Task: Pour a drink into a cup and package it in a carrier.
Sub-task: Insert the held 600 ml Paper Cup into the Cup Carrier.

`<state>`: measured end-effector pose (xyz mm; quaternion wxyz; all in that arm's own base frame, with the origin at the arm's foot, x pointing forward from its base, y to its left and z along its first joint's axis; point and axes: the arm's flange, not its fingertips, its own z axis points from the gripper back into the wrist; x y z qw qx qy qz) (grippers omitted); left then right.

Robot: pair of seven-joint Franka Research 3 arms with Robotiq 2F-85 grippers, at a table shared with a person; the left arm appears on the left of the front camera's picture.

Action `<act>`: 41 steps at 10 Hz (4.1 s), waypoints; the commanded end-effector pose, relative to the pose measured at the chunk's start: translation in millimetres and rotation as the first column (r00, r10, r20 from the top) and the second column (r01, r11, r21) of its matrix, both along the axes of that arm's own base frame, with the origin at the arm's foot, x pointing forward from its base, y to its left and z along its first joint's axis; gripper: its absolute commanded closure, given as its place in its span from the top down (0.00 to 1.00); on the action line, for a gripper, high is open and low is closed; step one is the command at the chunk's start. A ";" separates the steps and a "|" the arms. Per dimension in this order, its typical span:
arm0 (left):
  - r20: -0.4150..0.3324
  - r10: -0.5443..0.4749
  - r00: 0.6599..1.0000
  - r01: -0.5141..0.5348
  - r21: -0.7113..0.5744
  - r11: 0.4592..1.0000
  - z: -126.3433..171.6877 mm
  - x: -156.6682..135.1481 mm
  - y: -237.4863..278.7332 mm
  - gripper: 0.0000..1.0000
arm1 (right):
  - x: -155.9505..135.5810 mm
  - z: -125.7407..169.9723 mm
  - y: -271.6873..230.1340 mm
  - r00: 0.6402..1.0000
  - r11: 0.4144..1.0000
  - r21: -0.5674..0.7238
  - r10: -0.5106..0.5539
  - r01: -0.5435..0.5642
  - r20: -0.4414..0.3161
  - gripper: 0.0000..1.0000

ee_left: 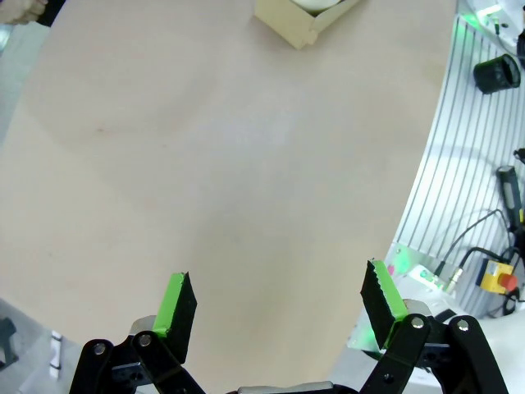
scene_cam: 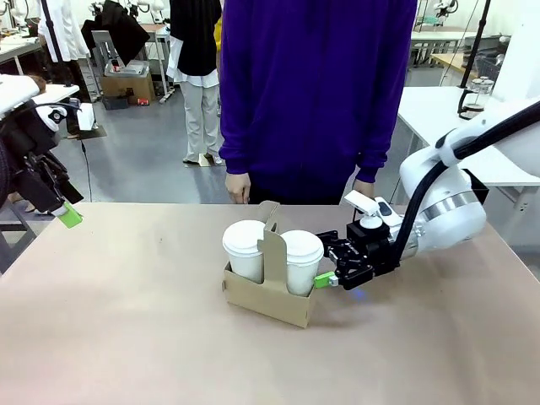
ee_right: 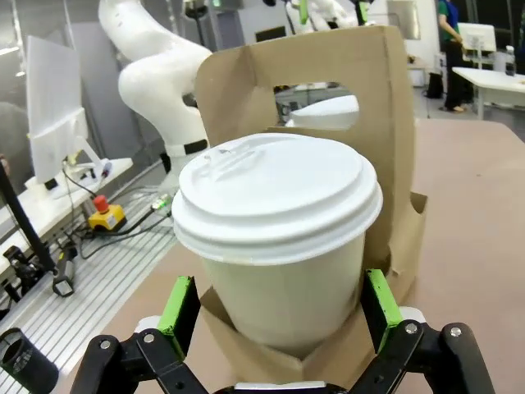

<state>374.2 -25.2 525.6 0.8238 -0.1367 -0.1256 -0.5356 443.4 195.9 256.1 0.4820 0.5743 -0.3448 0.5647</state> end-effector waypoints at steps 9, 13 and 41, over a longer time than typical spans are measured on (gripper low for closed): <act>-0.005 0.013 1.000 -0.014 -0.011 1.000 1.9 -0.3 -1.6 1.00 | -103.8 79.5 -146.0 0.894 0.870 -0.238 -0.447 0.432 -0.013 1.00; -0.005 0.013 1.000 -0.014 -0.011 1.000 1.9 -0.3 -1.6 1.00 | -126.8 93.0 -181.3 0.833 0.794 -0.326 -0.552 0.514 -0.032 1.00; -0.005 0.013 1.000 -0.014 -0.011 1.000 1.9 -0.3 -1.6 1.00 | -61.6 100.8 -192.1 0.842 0.813 -0.272 -0.539 0.516 -0.012 1.00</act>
